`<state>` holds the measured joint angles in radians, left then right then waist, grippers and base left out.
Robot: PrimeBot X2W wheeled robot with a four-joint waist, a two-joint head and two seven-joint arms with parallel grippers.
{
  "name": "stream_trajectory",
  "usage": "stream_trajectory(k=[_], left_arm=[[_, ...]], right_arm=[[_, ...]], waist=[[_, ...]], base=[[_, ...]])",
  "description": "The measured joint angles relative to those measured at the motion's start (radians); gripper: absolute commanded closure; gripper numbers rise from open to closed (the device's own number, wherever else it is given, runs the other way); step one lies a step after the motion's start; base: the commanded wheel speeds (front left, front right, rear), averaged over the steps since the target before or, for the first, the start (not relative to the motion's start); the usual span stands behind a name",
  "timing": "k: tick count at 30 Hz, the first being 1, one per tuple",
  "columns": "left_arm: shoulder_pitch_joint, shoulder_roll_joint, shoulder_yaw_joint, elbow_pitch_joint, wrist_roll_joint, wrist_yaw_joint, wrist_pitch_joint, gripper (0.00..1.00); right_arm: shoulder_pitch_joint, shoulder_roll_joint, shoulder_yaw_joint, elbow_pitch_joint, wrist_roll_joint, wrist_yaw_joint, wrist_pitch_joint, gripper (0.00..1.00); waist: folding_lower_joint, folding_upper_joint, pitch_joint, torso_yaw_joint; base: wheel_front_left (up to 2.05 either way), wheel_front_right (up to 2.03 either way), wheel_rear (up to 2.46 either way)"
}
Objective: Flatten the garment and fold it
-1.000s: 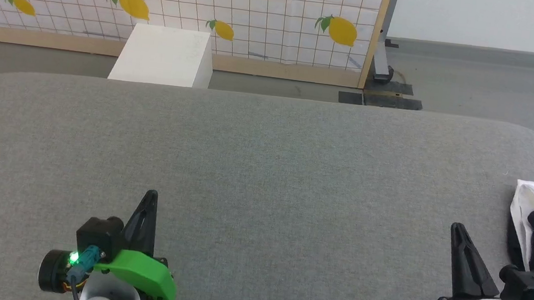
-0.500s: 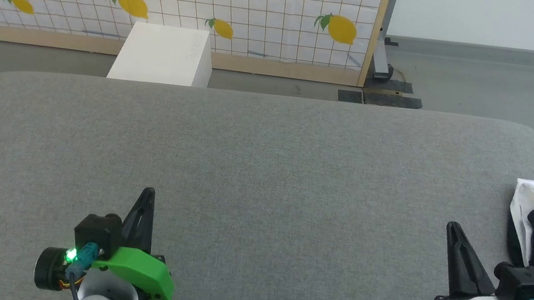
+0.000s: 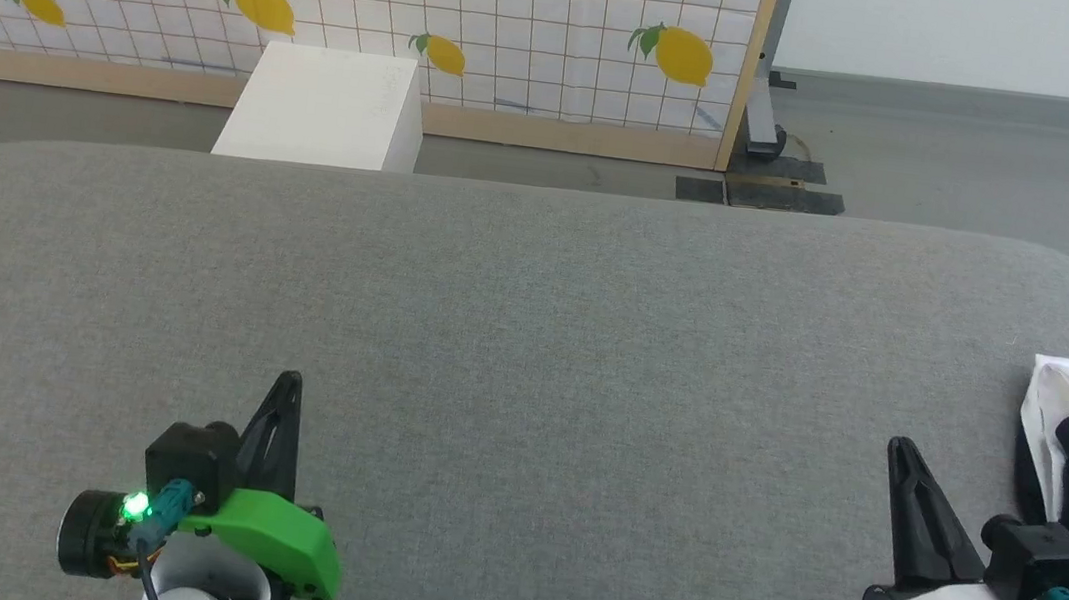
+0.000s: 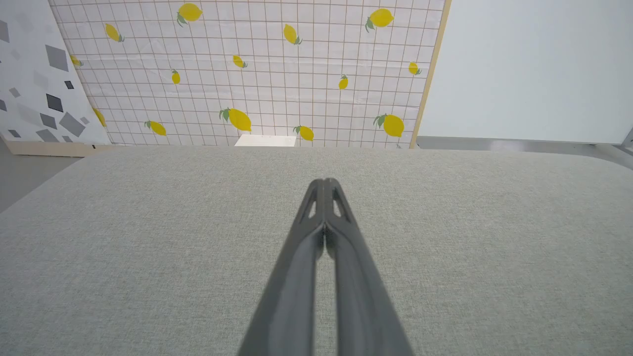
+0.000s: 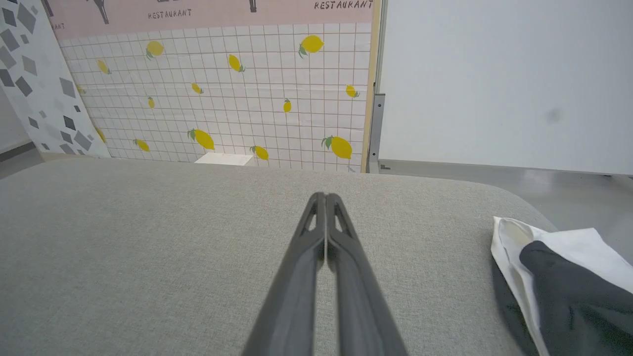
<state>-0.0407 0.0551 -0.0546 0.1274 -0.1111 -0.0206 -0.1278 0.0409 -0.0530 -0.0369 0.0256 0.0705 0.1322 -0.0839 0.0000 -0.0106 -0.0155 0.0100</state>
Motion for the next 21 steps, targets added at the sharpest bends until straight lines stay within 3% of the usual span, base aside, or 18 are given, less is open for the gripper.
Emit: stream_trajectory(k=[21], left_arm=[[0.007,0.0,0.016,-0.041,0.032,0.004,0.041,1.0]], right_arm=[[-0.006,0.0,0.011,-0.006,-0.018,0.0,0.025,1.0]], waist=[[0.0,0.0,0.005,-0.003]], base=[[0.0,0.0,0.0]])
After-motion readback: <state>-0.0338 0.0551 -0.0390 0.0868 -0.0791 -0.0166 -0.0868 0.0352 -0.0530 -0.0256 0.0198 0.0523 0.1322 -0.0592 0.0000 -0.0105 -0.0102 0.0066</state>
